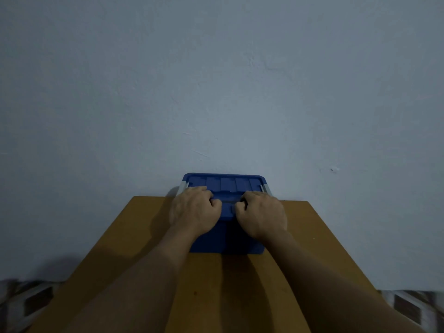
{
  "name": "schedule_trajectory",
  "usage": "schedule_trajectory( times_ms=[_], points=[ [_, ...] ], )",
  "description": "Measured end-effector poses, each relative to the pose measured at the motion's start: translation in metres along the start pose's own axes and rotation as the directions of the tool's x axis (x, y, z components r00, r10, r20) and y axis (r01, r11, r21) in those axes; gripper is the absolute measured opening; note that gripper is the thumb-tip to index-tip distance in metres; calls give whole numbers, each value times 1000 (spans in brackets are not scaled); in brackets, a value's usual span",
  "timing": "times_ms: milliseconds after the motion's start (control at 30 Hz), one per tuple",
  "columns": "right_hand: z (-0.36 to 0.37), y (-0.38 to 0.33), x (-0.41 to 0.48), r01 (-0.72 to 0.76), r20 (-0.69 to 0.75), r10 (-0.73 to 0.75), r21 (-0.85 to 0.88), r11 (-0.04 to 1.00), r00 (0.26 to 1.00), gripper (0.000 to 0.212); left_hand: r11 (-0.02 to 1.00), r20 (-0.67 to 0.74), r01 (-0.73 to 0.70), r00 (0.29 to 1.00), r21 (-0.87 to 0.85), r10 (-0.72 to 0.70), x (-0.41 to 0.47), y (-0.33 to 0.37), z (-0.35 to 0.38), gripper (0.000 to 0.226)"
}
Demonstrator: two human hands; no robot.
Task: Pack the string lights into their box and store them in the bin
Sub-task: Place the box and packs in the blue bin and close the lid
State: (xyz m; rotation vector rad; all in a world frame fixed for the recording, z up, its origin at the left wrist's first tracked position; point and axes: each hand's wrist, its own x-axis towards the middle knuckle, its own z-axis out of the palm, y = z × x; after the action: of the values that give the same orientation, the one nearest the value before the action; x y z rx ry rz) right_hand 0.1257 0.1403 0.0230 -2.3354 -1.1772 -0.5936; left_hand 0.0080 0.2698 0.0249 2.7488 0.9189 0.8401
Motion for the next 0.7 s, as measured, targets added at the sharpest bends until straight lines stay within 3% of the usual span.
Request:
schedule_trajectory(
  times_ms=[233,533,600,633,700],
  points=[
    [-4,0,0,34,71,-35,10,999,997,27,1000,9,-13,1000,-20,13,-2,-2,2,49],
    [-11,0,-2,108,69,-110,41,993,992,27,998,-21,-59,998,-34,58,-4,0,-4,36],
    [-5,-1,3,118,-10,-118,39,992,993,14,994,-44,-87,995,-72,84,0,-3,0,41],
    [3,0,2,100,22,-100,4,995,995,11,993,-62,-97,994,-68,92,-3,-3,2,46],
    [-1,0,-1,47,-104,-50,-28,998,993,14,996,-42,-87,995,-26,86,2,-5,9,57]
  ],
)
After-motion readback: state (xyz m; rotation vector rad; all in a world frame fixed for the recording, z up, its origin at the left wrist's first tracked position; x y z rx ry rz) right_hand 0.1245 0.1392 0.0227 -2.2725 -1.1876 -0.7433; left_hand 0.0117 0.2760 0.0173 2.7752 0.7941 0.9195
